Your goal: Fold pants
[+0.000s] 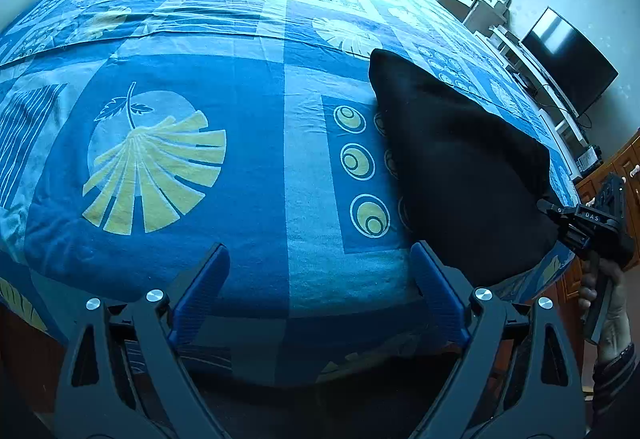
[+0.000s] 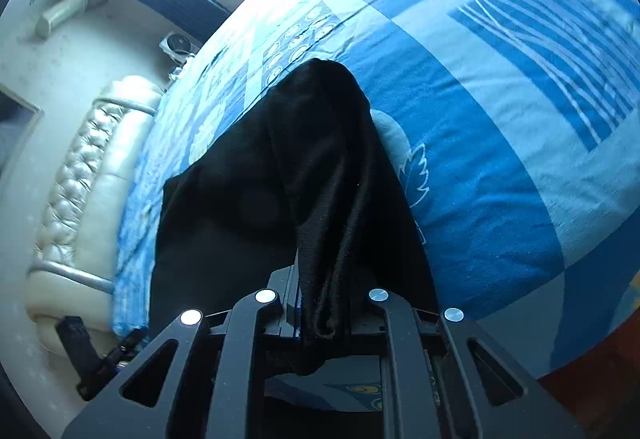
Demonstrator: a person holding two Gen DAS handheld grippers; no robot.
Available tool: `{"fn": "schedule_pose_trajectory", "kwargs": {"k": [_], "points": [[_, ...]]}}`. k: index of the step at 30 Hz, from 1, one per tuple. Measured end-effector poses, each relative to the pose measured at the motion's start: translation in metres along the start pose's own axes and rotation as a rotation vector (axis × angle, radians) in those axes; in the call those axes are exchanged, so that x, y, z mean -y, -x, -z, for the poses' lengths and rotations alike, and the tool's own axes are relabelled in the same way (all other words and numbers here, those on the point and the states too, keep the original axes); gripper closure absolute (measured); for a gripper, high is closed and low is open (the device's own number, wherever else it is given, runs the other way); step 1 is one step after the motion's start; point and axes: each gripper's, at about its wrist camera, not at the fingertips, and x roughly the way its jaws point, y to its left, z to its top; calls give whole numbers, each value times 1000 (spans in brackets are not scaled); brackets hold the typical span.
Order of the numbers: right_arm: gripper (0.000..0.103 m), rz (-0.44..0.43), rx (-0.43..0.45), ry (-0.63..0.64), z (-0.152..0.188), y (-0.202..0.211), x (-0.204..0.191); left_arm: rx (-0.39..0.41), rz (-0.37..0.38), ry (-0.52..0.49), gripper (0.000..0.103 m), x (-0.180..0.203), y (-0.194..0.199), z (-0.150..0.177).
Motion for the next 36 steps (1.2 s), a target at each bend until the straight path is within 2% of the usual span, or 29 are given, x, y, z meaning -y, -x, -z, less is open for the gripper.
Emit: {"fn": "schedule_pose_trajectory", "kwargs": {"k": [5,8,16,24,26,28,29,31,34,36], "points": [[90,-107,-3,-75,1,-1,21,-1,0,-10,12,3,-1,1],[90,-132,-5,-90,1,0,24,-1,0,-15,12,4,0,2],[89,-144,-4,-92,2,7,29,-4,-6,-24,12,6,-2,3],[88,-133,29,-118,6,32,50,-1,-5,-27,12,7,-1,4],[81,-77,55,-118,4,45,53,0,2,-24,12,6,0,4],[64,-27,98,-127,2,61,58,-3,23,-10,12,6,1,3],[60,-36,126,-139,2,70,62,-8,47,6,12,5,0,2],[42,-57,166,-159,2,82,66,-23,100,34,12,5,-2,-2],[34,-142,164,-178,4,81,64,-44,183,50,12,11,-9,-5],[31,-163,141,-181,7,73,65,-67,236,60,12,17,-18,-7]]}}
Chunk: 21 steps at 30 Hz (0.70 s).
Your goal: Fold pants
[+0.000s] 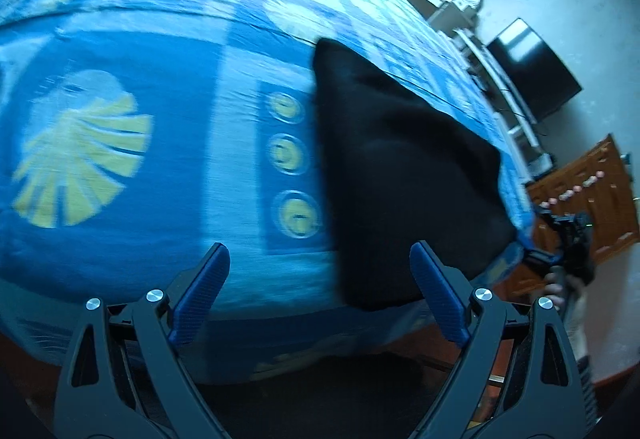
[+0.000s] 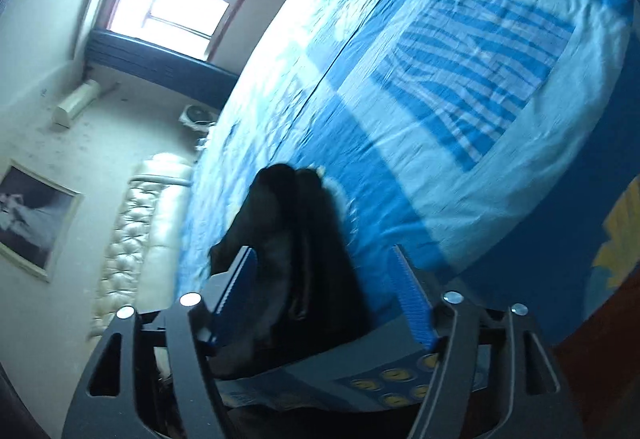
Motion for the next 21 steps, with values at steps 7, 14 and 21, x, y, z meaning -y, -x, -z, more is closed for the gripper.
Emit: {"fn": "schedule_pose_trajectory", "kwargs": {"k": [7,14,21], "points": [[30,-26,-121,3,14,-36,-1,-67,92,88,12,6,-31,3],[27,24,-156,89,24,-55,-13,-78,163,128,12,8,-45,2],[54,66,-182,122,22,-54,-13,-88,75,32,33,25,-52,4]]}}
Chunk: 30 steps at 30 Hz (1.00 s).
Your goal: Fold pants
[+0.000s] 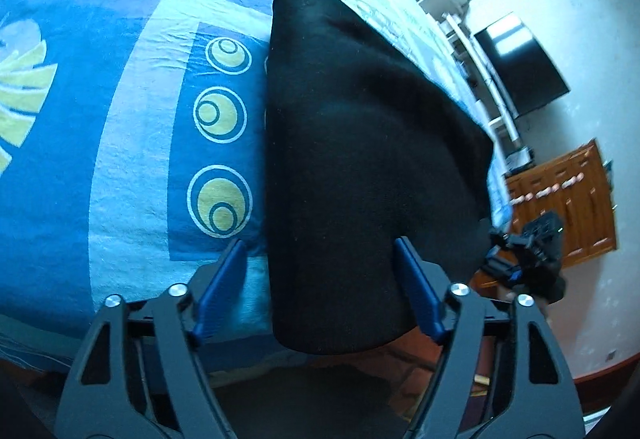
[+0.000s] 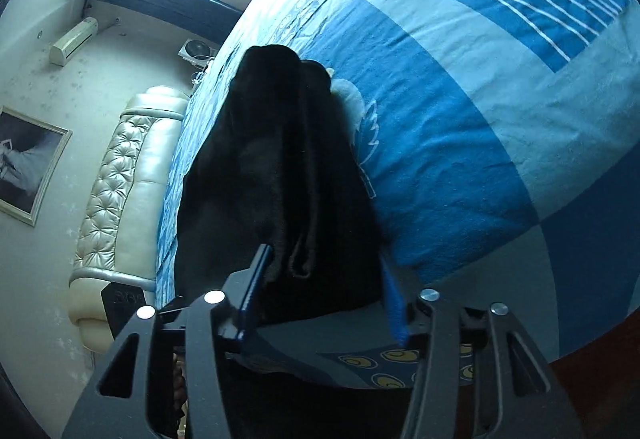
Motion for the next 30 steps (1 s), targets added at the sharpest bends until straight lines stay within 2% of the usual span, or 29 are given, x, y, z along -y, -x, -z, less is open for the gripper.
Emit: {"fn": "schedule_pose_trajectory", "kwargs": {"k": [4,20,23,25,27,28,30], "points": [[55,2,-1,0,-2,-3,-1,4,-52,-63,43,14,-4,2],[55,-11,11,-7,1,-3,2,11,-29,-57,43,4,-1,4],[47,-50,9,-22,0,3,8,26,27,-48,38,0,5,3],[39,-71,-10,-8,-2,6,4,37,79,-36,29,-8,12,3],[36,-29,-16,58,-6,12,-6,51,124,-23,27,-15,21,-1],[34,-4,-2,102,-9,18,-13,60,142,-19,19,-18,26,-3],[30,-10,23,142,-18,25,-22,84,160,-15,15,-24,35,-13]]}}
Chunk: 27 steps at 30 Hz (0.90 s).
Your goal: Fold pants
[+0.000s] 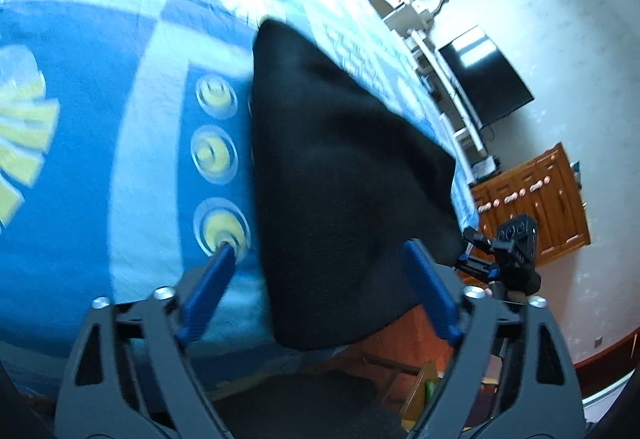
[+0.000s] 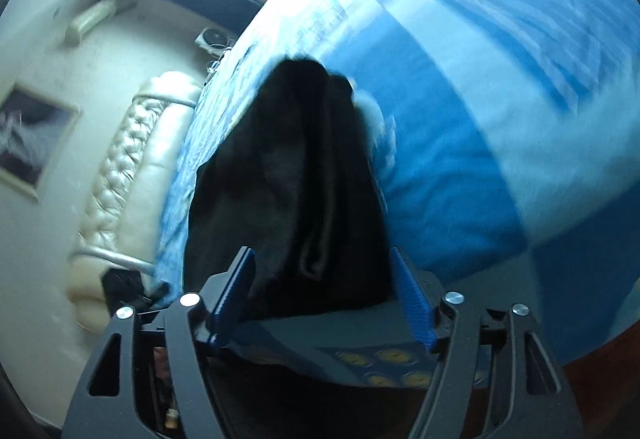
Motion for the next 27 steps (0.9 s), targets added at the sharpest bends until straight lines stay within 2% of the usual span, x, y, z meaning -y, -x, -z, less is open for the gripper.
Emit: {"fn": "schedule_pose_trajectory", "kwargs": {"k": [3,7,11,18,20,21,22,23,25,27], "points": [[26,-19,18,-3,-17,-6,-3,-8,16,6,15,-8,-5,-21],[26,-9,1,-14,-45,-34,-3,-31,13,29,15,-10,-26,-46],[26,-59,7,-65,-66,-60,-1,-51,16,34,15,-6,-52,-67],[26,-117,-23,-103,-76,-83,-1,-80,17,59,15,-15,-80,-88],[36,-84,-43,-80,-75,-87,-3,-81,38,70,15,-22,-81,-91],[47,-53,-58,-73,-76,-89,-2,-79,47,70,15,-24,-81,-93],[52,-43,-65,-72,-75,-90,1,-78,48,71,16,-24,-82,-94],[54,-44,-66,-72,-75,-91,1,-80,43,66,18,-24,-83,-95],[57,-44,-64,-72,-74,-92,1,-85,-11,31,33,-22,-85,-94],[58,-52,-57,-74,-73,-93,1,-87,-47,-3,40,-19,-87,-92]]}}
